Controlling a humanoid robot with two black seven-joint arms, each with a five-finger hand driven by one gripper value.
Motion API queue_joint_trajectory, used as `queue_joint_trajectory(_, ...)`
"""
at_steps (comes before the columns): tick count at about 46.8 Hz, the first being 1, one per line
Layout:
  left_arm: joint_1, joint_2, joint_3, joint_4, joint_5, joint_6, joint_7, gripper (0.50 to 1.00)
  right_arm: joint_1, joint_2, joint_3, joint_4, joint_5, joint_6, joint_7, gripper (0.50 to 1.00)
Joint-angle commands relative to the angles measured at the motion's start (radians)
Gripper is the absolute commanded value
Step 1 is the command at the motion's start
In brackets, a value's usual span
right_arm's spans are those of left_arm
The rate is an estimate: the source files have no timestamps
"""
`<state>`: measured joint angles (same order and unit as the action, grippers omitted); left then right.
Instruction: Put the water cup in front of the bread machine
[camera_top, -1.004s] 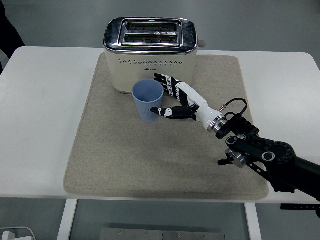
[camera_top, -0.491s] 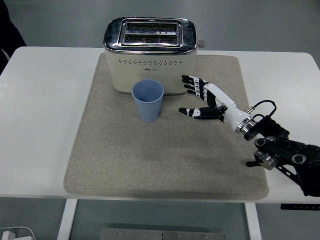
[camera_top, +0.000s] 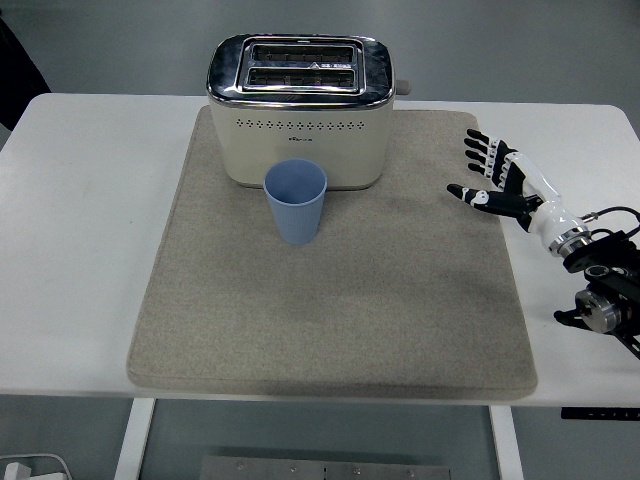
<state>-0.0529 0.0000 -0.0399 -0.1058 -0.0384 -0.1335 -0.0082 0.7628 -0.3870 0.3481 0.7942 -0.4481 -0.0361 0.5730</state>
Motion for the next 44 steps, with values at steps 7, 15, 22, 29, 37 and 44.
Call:
queue_joint_trajectory(7, 0.001, 0.000, 0.000, 0.000, 0.000, 0.000, 0.001, 1.000, 0.049, 0.020, 0.032, -0.095, 0.181, -0.002, -0.057, 0.919)
queue_joint_trajectory(15, 0.001, 0.000, 0.000, 0.000, 0.000, 0.000, 0.001, 1.000, 0.104, 0.083, 0.032, -0.194, 0.272, -0.001, -0.093, 0.919)
queue_joint_trajectory(22, 0.001, 0.000, 0.000, 0.000, 0.000, 0.000, 0.000, 1.000, 0.127, 0.103, 0.034, -0.210, 0.293, -0.002, -0.128, 0.919)
queue_joint_trajectory(29, 0.001, 0.000, 0.000, 0.000, 0.000, 0.000, 0.001, 1.000, 0.133, 0.117, 0.034, -0.210, 0.304, -0.002, -0.145, 0.919)
queue_joint_trajectory(37, -0.001, 0.000, 0.000, 0.000, 0.000, 0.000, 0.001, 1.000, 0.135, 0.119, 0.035, -0.210, 0.304, -0.002, -0.145, 0.919)
queue_joint_trajectory(44, -0.001, 0.000, 0.000, 0.000, 0.000, 0.000, 0.001, 1.000, 0.138, 0.120, 0.034, -0.210, 0.307, -0.001, -0.145, 0.919)
